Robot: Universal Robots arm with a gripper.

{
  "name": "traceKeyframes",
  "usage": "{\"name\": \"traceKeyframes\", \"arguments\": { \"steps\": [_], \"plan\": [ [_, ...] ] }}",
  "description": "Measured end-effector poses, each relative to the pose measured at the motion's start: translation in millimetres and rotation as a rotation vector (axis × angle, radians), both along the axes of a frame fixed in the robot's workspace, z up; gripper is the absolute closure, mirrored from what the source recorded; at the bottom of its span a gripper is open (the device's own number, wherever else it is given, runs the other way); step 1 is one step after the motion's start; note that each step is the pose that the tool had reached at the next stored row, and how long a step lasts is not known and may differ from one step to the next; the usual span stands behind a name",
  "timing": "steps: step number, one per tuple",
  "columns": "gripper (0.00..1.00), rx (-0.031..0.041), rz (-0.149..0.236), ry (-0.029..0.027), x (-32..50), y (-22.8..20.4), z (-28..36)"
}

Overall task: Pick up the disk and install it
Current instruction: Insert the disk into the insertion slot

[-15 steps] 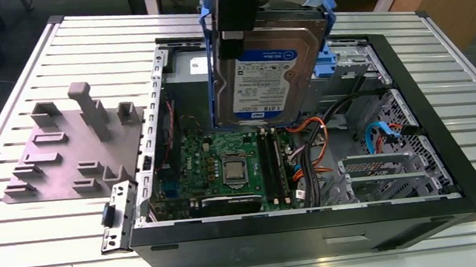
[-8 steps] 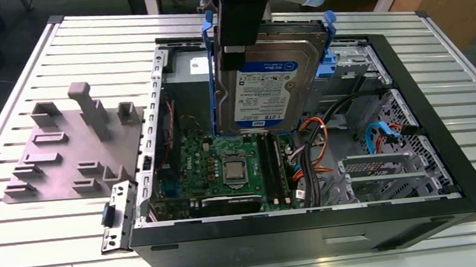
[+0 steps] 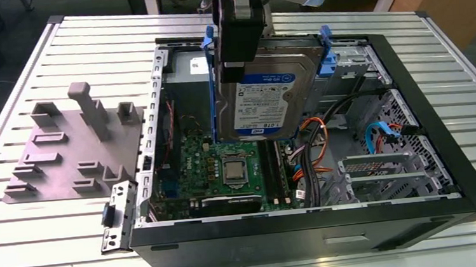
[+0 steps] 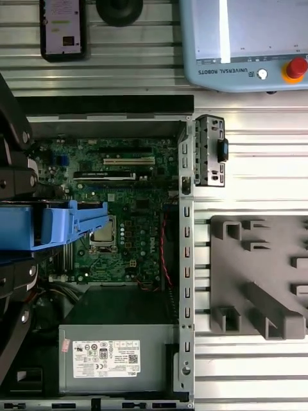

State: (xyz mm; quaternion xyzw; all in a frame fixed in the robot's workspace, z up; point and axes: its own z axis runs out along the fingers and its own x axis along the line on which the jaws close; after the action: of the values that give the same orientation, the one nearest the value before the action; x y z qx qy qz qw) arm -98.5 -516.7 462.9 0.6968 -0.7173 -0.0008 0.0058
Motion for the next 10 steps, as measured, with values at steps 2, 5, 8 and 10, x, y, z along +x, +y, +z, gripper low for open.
{"name": "traceKeyframes", "arguments": {
  "steps": [2,5,8,10],
  "plan": [
    [0.64,-0.0001,0.000,0.0000,0.0,-1.1,-13.2],
    [0.64,0.0000,0.000,0.0000,0.0,-1.1,-13.5],
    [0.64,-0.0001,0.000,0.0000,0.0,-1.1,-13.7],
    [0.64,-0.0001,0.000,0.0000,0.0,-1.2,-13.9]
  ]
}}
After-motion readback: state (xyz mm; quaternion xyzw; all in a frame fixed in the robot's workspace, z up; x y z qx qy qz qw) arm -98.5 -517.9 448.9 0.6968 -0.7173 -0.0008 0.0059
